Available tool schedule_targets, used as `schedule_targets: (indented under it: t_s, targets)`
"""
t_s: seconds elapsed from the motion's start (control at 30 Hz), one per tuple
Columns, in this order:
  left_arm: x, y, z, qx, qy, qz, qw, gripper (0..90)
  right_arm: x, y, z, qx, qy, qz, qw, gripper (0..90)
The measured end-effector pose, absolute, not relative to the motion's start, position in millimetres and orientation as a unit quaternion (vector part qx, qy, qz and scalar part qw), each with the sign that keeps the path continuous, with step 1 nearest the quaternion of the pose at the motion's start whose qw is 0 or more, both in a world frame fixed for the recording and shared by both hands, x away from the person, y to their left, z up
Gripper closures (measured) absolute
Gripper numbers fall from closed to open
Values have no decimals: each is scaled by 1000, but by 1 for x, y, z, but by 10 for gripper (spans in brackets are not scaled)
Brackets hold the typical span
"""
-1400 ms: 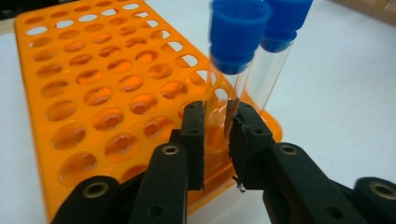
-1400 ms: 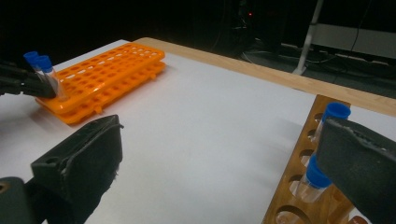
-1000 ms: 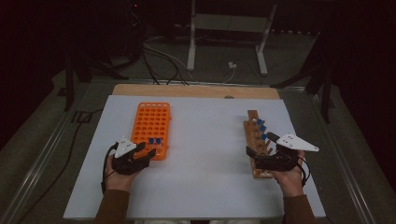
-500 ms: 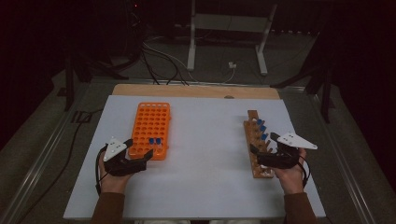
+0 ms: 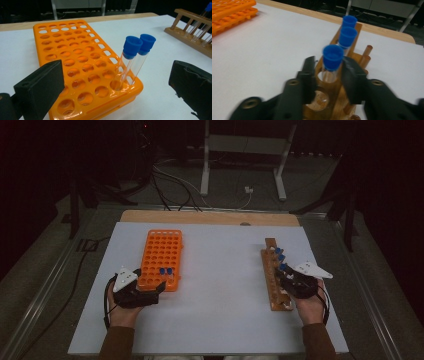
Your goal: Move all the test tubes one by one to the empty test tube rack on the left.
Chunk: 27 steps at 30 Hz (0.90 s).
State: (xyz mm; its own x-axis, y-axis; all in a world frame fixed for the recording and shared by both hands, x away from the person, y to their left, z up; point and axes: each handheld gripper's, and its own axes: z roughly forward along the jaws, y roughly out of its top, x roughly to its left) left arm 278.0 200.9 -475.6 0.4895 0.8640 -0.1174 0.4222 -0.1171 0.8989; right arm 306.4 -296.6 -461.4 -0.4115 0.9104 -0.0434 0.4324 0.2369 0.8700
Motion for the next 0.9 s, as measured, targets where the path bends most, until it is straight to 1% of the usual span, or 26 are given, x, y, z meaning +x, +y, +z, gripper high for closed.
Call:
schedule_targets:
  t_s: [0.1,0.17,0.57,0.9]
  targets:
    - [279,201,-476,712,454,225,486,10,309,-298,-463,458,733,412,288,751]
    - [279,201,-477,711,455,224,487,10,310,-298,-463,456,734,413,286,760]
    - [279,201,-478,711,456,223,487,10,319,-293,-464,460,732,415,283,760]
    - [279,200,-478,713,455,222,485,10,316,-293,-461,458,730,419,286,772]
